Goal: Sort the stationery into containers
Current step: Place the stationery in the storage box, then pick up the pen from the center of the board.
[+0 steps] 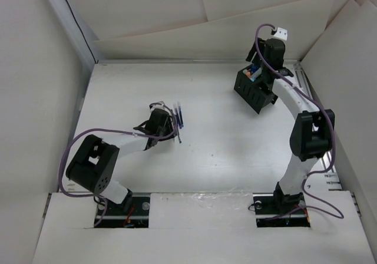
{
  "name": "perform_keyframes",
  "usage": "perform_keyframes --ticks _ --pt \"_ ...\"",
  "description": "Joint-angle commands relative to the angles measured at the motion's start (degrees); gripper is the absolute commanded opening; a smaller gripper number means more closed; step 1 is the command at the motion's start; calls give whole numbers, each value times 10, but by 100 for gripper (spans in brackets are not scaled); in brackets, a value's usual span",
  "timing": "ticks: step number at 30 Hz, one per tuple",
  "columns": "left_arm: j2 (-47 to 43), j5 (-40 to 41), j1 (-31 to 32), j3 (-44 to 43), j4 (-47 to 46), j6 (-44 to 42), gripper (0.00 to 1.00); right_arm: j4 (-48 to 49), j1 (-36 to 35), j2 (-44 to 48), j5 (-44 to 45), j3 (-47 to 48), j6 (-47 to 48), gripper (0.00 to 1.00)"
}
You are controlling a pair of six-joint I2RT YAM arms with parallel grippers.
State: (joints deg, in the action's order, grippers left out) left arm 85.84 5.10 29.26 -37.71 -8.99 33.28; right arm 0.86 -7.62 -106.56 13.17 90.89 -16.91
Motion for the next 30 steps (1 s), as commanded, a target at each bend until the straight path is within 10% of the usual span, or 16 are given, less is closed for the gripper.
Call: perform_keyframes --ticks 1,30 --pt "4 -5 1 -12 -12 -9 32 22 -9 33 0 -7 -5 72" --pt "30 47 6 -28 31 2 0 22 -159 158 -137 -200 -52 72"
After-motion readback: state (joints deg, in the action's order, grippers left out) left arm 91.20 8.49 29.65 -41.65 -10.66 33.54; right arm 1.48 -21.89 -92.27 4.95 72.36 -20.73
